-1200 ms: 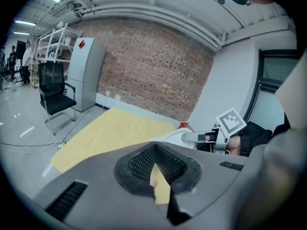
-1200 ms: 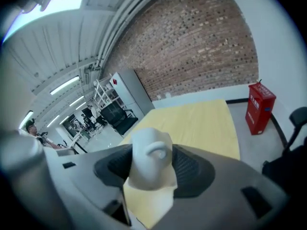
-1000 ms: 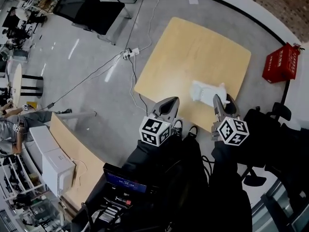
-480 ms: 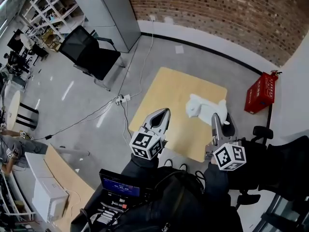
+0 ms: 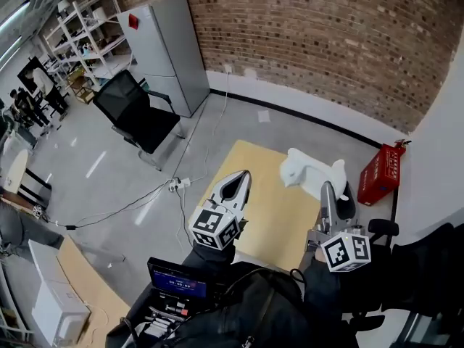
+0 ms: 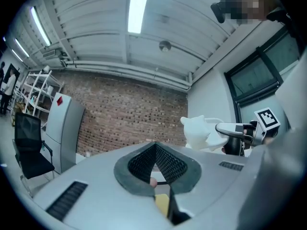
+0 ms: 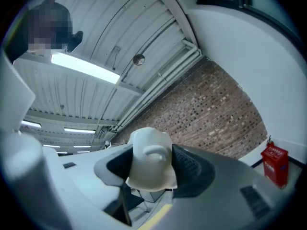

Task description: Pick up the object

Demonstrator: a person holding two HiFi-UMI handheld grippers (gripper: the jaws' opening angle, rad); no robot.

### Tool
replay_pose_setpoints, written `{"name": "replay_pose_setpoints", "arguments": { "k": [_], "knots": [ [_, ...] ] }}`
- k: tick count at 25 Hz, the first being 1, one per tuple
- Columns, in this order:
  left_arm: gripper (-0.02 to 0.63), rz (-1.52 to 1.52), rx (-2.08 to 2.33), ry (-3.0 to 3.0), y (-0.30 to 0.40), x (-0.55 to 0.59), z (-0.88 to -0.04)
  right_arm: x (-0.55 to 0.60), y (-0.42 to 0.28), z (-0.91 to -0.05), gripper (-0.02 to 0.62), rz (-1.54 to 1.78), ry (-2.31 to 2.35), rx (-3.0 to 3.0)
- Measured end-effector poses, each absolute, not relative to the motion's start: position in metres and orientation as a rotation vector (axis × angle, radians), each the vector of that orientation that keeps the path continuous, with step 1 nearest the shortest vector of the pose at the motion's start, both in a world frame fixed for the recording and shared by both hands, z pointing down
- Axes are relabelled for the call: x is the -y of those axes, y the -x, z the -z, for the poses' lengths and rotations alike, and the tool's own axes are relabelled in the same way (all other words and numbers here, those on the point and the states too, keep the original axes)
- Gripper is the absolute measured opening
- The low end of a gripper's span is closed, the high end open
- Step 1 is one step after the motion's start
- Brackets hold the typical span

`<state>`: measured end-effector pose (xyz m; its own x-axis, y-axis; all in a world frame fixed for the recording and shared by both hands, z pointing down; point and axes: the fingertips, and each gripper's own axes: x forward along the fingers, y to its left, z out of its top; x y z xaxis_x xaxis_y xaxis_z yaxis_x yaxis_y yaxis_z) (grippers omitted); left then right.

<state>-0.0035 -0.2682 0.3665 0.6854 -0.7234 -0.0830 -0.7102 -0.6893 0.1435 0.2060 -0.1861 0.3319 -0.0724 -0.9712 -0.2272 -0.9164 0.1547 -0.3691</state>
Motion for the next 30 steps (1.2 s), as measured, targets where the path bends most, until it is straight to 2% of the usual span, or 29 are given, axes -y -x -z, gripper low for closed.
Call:
{"name": "replay_pose_setpoints", "arguments": {
  "k": [10, 30],
  "knots": [
    [-0.002, 0.344, 1.226, -2.834, 0.008, 0.271, -0.322, 0.179, -0.207, -0.283, 0.245, 0.022, 1.731, -2.017],
    [-0.002, 0.359, 1.243, -2.818, 0.008, 0.265, -0.313, 0.189, -0.193, -0.275, 0.244, -0.003, 1.669, -2.082]
  ]
}}
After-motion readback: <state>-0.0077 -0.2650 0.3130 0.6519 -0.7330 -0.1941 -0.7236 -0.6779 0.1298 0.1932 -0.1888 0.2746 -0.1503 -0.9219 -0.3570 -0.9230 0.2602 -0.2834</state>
